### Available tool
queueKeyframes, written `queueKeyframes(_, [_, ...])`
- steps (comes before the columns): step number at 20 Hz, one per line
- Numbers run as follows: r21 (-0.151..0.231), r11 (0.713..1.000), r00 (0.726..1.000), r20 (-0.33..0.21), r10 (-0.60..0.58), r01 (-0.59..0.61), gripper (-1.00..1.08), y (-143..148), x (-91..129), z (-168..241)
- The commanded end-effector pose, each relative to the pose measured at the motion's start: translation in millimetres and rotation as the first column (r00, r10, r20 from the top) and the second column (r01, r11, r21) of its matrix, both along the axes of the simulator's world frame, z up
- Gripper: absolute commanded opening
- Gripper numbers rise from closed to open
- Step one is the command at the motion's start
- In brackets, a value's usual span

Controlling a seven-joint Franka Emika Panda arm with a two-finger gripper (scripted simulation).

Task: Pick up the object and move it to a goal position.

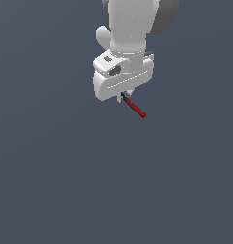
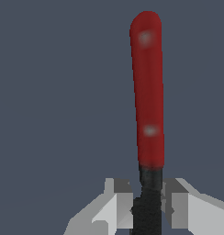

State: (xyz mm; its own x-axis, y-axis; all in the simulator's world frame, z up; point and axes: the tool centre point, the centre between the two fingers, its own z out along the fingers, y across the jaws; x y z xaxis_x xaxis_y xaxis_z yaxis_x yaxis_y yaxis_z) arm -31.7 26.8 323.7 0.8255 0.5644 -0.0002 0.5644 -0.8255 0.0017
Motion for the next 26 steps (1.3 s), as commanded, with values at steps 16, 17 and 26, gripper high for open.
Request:
queueKeyframes(16, [0.001,1.0,1.0,-0.001,-0.002,0.002,-1.0,57.3,-0.7,149.5])
queueKeyframes(17, [0.001,1.0,1.0,-0.001,-0.002,0.002,-1.0,59.0,-0.5,153.7])
queueKeyframes(26, [0.001,1.0,1.0,-0.001,-0.002,0.002,-1.0,66.9,1.0,173.2])
